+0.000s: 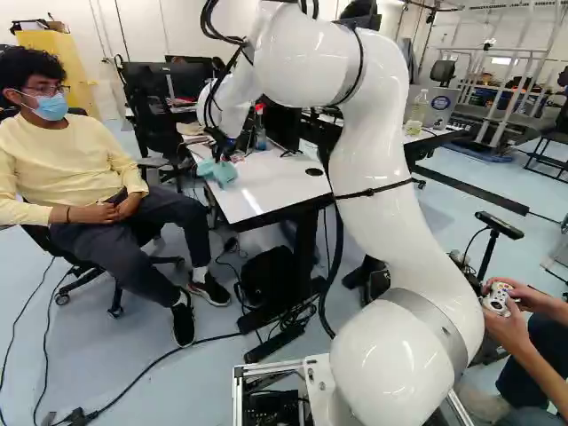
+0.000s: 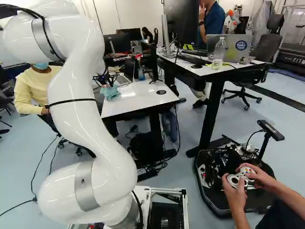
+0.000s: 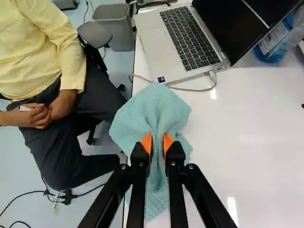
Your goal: Clean the table with the green towel
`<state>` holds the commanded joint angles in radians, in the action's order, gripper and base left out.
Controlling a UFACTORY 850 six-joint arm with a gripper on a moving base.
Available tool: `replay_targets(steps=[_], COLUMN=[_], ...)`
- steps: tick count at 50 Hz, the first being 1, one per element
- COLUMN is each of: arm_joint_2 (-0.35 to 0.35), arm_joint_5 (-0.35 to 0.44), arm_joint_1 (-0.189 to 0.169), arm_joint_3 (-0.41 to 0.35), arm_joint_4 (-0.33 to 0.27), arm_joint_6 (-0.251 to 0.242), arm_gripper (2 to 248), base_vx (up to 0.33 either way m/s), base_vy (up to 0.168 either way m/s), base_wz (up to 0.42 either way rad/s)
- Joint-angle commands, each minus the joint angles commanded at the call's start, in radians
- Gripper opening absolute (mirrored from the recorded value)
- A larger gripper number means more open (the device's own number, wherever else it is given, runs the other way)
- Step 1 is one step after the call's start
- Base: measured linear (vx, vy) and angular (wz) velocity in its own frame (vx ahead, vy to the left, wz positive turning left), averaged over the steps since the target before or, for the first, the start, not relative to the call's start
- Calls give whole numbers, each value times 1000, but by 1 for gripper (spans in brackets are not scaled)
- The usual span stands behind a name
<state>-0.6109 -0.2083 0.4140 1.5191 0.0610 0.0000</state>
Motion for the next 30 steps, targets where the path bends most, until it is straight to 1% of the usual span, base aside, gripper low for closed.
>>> replay_targets(steps=[20,30], arm_joint_2=[-1,-16], arm_joint_5=[0,0], arm_joint_1=[0,0], arm_joint_3=[0,3], arm_joint_4=[0,0], arm_joint_6=[0,0], arm_gripper=[51,51], base_vx=[0,0], base_vy=[0,0], base_wz=[0,0])
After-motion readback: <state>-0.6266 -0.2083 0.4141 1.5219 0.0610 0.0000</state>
